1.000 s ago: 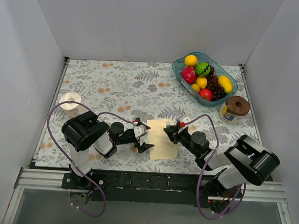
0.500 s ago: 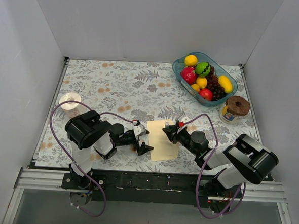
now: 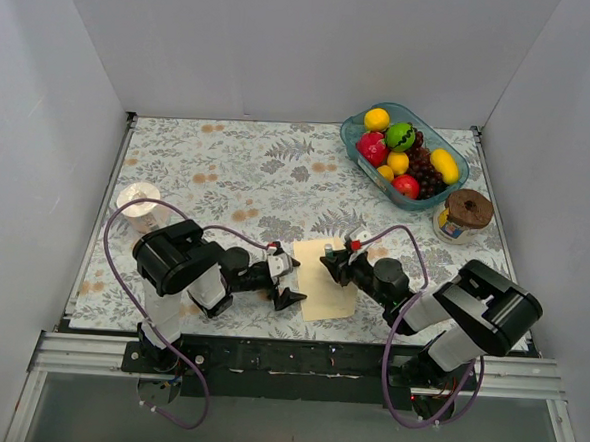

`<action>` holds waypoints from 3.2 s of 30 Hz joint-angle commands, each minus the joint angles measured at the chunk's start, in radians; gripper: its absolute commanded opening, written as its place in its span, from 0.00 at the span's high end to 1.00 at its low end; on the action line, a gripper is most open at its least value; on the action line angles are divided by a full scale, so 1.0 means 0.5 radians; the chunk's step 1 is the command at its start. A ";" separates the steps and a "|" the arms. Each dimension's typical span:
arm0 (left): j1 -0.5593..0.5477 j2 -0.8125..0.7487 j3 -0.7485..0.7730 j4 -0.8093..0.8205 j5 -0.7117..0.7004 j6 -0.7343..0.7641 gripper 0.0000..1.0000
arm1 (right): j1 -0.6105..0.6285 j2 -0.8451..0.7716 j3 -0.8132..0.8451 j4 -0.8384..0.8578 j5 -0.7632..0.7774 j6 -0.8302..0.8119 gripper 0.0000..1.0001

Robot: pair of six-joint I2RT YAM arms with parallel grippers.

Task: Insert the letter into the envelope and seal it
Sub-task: Press the envelope at the center of the board, then adjust the solid glue.

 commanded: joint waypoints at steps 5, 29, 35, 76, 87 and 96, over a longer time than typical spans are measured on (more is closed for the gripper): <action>-0.077 0.105 -0.031 0.417 -0.116 0.139 0.09 | -0.004 0.128 -0.009 0.508 -0.020 0.046 0.99; -0.086 0.151 0.027 0.352 -0.116 0.035 0.09 | -0.004 -0.579 0.076 -0.281 -0.078 0.110 0.99; -0.086 0.154 0.030 0.362 -0.113 0.016 0.09 | -0.001 -1.117 0.463 -1.723 -0.308 0.239 0.99; -0.086 0.166 0.027 0.368 -0.144 0.028 0.09 | -0.004 -0.406 0.291 -1.107 -1.367 0.837 0.99; -0.083 0.172 0.036 0.355 -0.144 0.028 0.09 | 0.045 -0.258 0.386 -1.129 -1.487 0.757 0.99; -0.083 0.179 0.045 0.340 -0.131 0.037 0.09 | 0.121 -0.071 0.487 -1.135 -1.511 0.739 0.99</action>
